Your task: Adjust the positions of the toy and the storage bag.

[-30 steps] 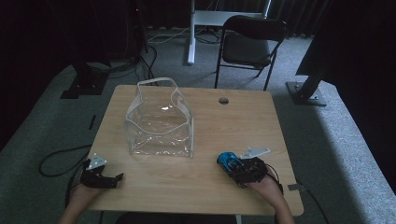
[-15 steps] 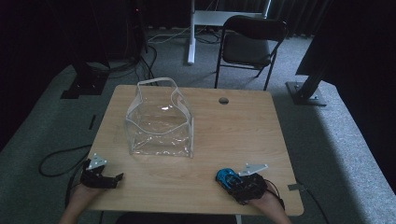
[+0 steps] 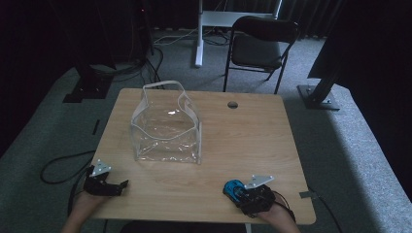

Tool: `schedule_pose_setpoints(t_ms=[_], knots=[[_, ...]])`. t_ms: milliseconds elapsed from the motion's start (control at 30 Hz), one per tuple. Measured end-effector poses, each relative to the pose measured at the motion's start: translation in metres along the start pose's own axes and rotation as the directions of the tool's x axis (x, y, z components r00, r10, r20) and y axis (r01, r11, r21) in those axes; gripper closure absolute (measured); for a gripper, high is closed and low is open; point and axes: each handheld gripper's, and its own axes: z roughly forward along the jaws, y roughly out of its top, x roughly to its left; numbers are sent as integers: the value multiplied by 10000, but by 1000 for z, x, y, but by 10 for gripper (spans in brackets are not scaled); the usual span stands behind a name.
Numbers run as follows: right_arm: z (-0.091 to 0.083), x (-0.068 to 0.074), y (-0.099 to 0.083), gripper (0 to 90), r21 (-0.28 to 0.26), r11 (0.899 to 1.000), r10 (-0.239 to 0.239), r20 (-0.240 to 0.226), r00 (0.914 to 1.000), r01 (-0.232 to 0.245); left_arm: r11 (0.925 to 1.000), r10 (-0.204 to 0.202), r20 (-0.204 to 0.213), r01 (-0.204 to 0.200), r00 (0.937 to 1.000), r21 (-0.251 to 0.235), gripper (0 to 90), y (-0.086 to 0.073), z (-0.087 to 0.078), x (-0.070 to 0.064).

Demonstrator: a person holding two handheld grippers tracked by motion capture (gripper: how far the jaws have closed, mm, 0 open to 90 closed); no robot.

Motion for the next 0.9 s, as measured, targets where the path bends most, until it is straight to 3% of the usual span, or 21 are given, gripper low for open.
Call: schedule_pose_setpoints(t_ms=[233,500,533,633,833,900], knots=[[0,1,1,241,45,9999,-91,79,9999,91,10000,-2,0,2,10000,-1,5,0,0,0],[-21,-5,14,220,-746,9969,265,-2,9996,-264,10000,35,17,-35,10000,-13,22,1,0,2],[-28,-10,20,217,-1136,9924,476,-11,9989,-474,10000,-9,-13,9,10000,19,31,2,0,3],[-35,-15,28,206,-1442,9880,559,55,9984,-546,10000,-64,-18,64,10000,-18,31,6,0,5],[-40,-22,53,155,-1774,9820,669,73,9977,-646,9994,-244,101,247,9997,-256,32,18,1,9],[-39,-24,62,154,-1906,9790,700,-163,9974,-719,9993,-260,135,264,9996,-257,32,20,1,10]])
